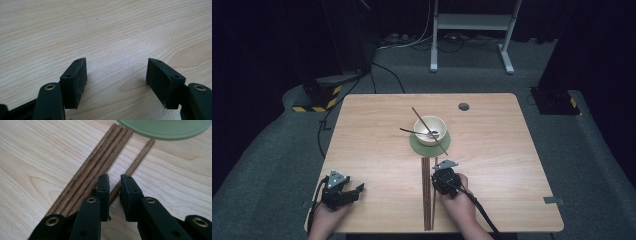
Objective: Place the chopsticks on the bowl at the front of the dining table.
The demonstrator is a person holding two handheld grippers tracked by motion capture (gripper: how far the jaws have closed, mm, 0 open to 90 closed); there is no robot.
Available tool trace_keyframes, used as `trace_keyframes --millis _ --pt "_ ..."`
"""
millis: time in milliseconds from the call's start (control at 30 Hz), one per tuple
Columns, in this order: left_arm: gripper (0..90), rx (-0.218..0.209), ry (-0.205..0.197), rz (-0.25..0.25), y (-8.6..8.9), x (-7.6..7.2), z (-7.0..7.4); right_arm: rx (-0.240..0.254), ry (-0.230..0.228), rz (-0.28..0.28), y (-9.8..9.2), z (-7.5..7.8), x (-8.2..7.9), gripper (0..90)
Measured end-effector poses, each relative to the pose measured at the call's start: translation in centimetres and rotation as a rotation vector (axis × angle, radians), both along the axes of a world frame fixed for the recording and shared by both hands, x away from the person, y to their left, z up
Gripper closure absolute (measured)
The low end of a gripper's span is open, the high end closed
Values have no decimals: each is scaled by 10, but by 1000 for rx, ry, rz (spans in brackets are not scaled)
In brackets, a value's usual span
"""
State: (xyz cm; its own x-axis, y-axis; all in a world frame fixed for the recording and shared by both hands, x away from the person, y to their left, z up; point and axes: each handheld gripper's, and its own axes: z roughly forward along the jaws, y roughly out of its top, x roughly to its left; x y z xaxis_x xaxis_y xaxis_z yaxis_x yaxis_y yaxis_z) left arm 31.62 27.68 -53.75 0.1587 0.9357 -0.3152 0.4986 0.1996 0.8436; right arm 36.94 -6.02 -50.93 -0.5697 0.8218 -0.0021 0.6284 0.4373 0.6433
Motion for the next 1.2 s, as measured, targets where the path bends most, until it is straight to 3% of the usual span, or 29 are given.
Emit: trace_keyframes --millis 267,667,833,1100,1200 --pt "333 0 0 0 0 0 0 15 12 -55 -22 -1 3 798" --pt "334 -3 0 0 0 0 0 -26 12 -110 -64 1 10 803" --pt "334 -3 0 0 0 0 0 -35 29 -117 -69 3 15 747" --pt "333 -3 0 0 0 0 0 -56 37 -128 -73 4 4 782" --pt "333 -4 0 1 0 0 0 -49 75 -126 -76 7 3 757"
